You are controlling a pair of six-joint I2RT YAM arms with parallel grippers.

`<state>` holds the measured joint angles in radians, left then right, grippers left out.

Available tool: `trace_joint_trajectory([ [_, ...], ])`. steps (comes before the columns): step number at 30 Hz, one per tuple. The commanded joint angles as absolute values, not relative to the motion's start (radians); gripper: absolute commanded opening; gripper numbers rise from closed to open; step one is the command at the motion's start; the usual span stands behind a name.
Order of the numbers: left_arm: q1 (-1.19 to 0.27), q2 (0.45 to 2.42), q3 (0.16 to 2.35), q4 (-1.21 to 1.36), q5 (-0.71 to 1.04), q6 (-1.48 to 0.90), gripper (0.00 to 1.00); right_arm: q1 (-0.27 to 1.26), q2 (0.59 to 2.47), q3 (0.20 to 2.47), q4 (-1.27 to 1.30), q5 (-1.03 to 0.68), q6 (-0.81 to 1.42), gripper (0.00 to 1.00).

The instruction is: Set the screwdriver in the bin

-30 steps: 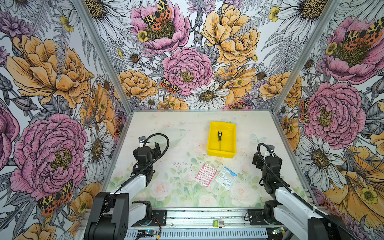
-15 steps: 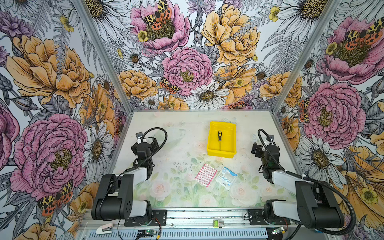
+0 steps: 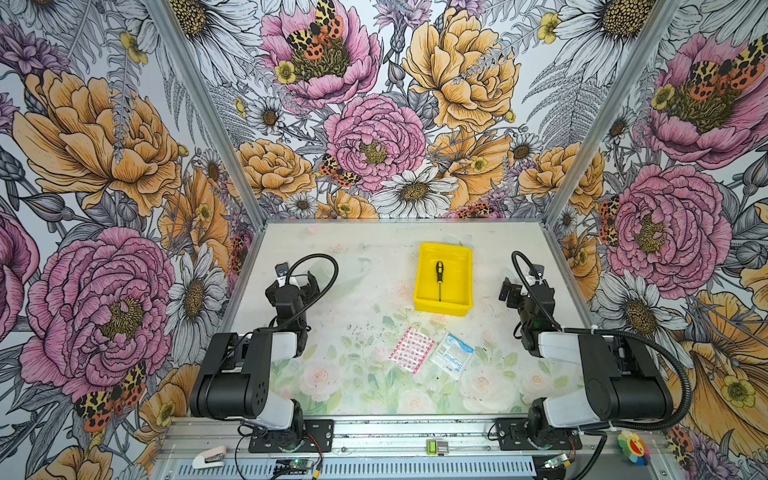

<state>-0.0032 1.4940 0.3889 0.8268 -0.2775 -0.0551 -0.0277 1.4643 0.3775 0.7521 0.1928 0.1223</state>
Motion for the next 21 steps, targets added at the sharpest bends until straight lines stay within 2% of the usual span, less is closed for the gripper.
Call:
trace_joint_trajectory([
  [1, 0.003, 1.522, 0.374, 0.92, -0.24, -0.037, 0.99, -0.034, 1.493, 0.394, 0.822, 0.181, 0.136, 1.0],
  [21, -0.018, 1.551, 0.367, 0.962, -0.242, -0.006, 0.99, -0.01, 1.534, 0.39, 0.863, 0.186, 0.104, 1.0],
])
